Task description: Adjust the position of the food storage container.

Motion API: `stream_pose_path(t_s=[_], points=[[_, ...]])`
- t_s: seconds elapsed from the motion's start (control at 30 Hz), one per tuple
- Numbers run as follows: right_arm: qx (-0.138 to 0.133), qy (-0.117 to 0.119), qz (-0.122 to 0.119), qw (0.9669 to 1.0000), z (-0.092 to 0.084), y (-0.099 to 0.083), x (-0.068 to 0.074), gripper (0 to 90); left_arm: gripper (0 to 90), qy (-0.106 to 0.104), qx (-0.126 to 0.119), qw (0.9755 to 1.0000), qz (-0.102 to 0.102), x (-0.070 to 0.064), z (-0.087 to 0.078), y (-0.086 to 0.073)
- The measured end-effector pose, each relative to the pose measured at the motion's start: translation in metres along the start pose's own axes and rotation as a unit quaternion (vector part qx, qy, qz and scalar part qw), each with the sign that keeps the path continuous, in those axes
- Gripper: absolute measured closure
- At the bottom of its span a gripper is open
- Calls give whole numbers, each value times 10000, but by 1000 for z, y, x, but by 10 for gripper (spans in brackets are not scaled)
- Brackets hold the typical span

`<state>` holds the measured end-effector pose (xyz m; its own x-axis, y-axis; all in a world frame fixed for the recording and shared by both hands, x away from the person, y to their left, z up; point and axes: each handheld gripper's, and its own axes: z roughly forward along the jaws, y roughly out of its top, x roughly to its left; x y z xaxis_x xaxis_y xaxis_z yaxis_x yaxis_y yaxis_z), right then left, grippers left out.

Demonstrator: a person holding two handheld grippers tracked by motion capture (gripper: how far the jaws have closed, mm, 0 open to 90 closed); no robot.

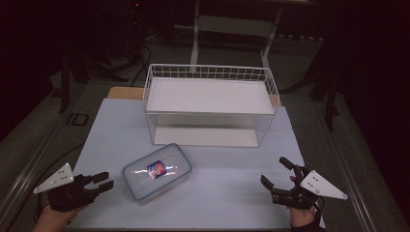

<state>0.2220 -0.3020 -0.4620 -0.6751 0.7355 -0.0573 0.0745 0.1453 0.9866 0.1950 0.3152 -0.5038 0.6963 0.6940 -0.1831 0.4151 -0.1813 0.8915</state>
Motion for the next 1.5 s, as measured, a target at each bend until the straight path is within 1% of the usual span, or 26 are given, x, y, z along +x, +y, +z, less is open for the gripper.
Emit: stream_pose_path(t_s=[0.03, 0.07, 0.1, 0.13, 0.17, 0.2, 0.23, 0.27, 0.33, 0.37, 0.4, 0.43, 0.6, 0.67, 0.77, 0.83, 0.9, 1.0, 1.13, 1.23, 1.27, 1.33, 1.4, 1.43, 1.47, 1.5], points=[[9, 4, -10, 10000, 0, 0, 0, 113, 629, 81, 192, 9998, 20, 1, 3, -2], [3, 5, -14, 10000, 0, 0, 0, 113, 669, 81, 192, 9998, 20, 1, 3, -2], [10, 8, -9, 10000, 0, 0, 0, 113, 720, 235, 419, 9988, 8, 2, 7, -3], [1, 8, 6, 10000, 0, 0, 1, 113, 771, 309, 597, 9977, 13, 3, 10, -3], [-7, 6, 16, 10000, 0, 0, 1, 113, 793, 366, 754, 9965, 34, 3, 13, -4], [-11, 8, 9, 10000, 0, 0, 1, 113, 836, 366, 754, 9965, 34, 3, 13, -4], [-14, 7, 9, 10000, 0, 0, 1, 113, 859, 303, 854, 9959, 29, 2, 17, -3], [-22, -5, 6, 10000, 0, 0, 1, 113, 862, 303, 854, 9959, 29, 2, 17, -3], [-43, -22, 6, 10000, 0, 1, 1, 113, 886, 327, 1125, 9931, -8, 2, 27, -2], [-43, -22, 6, 10000, 0, 1, 1, 113, 893, 327, 1125, 9931, -8, 2, 27, -2], [-47, -27, 6, 10000, -1, 1, 1, 113, 893, 310, 1254, 9916, -15, 2, 30, -2], [-45, -27, 18, 10000, -1, 1, 1, 113, 894, 284, 1380, 9900, 46, 2, 36, -3], [-52, -29, 38, 10000, -1, 1, 1, 114, 894, 209, 1501, 9884, 27, 1, 47, 0], [-29, -16, 28, 10000, -1, 0, 1, 113, 894, 282, 1585, 9869, 42, 2, 51, 1], [-12, -3, 38, 10000, 0, 0, 1, 113, 894, 259, 1602, 9867, -6, 4, 54, 1], [-19, -3, 55, 10000, 0, 0, 0, 114, 894, 253, 1569, 9873, -76, 8, 55, 2], [-8, -2, 71, 10000, 0, 0, 0, 114, 894, 303, 1547, 9874, -94, 10, 57, 4], [-4, 9, 63, 10000, 0, 0, 0, 114, 894, 294, 1530, 9877, -123, 14, 62, 7], [5, 13, 50, 10000, 1, -1, 1, 114, 894, 368, 1631, 9859, -116, 17, 70, 14], [7, 23, 42, 10000, 1, -1, 1, 114, 894, 416, 1655, 9853, -101, 19, 74, 16], [11, 22, 39, 10000, 1, -1, 1, 114, 894, 441, 1671, 9849, -98, 21, 72, 15], [13, 26, 41, 10000, 1, 0, 1, 114, 894, 432, 1615, 9858, -187, 20, 64, 14], [13, 29, 45, 10000, 0, -1, 1, 114, 893, 432, 1615, 9858, -187, 20, 64, 14], [12, 34, 31, 10000, 1, -1, 1, 114, 894, 371, 1552, 9869, -225, 11, 54, 12], [23, 40, 43, 10000, 1, -1, 1, 114, 894, 371, 1552, 9869, -225, 11, 54, 12], [29, 48, 50, 10000, 1, -1, 1, 115, 894, 288, 1547, 9874, -164, 5, 54, 12]])
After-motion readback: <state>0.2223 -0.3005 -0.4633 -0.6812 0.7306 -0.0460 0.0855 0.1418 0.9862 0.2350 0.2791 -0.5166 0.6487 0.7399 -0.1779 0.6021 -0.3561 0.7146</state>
